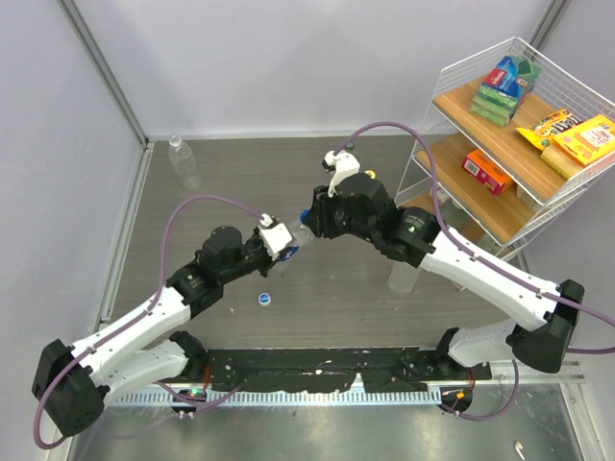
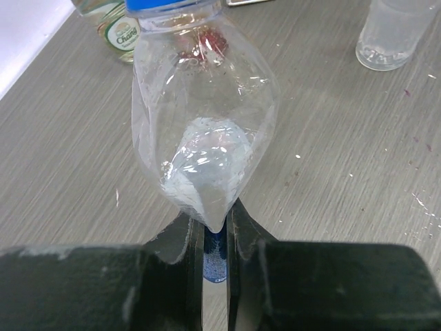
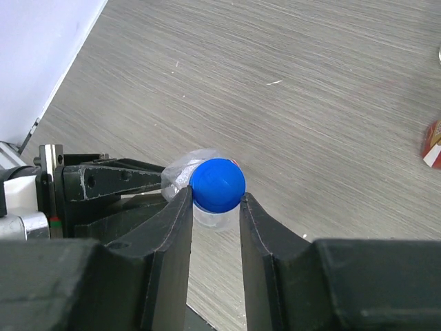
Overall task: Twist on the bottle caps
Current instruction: Screw the bottle cap onto the plastic bottle.
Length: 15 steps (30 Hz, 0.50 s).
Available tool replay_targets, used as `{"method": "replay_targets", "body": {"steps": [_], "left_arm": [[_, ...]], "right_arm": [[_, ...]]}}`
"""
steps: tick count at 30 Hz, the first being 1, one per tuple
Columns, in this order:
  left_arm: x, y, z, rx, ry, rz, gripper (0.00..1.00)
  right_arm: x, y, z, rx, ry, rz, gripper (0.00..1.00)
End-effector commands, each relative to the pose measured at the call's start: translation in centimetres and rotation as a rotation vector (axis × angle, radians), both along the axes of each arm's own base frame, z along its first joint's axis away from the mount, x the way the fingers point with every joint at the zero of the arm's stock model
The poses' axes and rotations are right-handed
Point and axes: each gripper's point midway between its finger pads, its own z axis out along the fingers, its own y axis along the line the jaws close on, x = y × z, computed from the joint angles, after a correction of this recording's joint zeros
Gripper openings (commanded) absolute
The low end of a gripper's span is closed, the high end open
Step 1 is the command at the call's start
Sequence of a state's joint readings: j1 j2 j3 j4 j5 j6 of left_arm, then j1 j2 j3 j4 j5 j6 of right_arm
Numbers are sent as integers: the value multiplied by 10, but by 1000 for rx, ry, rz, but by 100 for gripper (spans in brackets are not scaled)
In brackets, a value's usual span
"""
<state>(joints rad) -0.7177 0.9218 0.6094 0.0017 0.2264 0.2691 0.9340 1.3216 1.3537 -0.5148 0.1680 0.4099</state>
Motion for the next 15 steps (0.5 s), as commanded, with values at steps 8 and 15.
{"method": "replay_targets", "body": {"steps": [8, 15], "left_arm": [[-2, -14, 51, -166, -163, -36, 0], [-2, -14, 33, -87, -84, -100, 0]], "right_arm": [[-2, -33, 48, 2, -218, -36, 84], [-62, -36, 63, -86, -470, 444, 90]]}}
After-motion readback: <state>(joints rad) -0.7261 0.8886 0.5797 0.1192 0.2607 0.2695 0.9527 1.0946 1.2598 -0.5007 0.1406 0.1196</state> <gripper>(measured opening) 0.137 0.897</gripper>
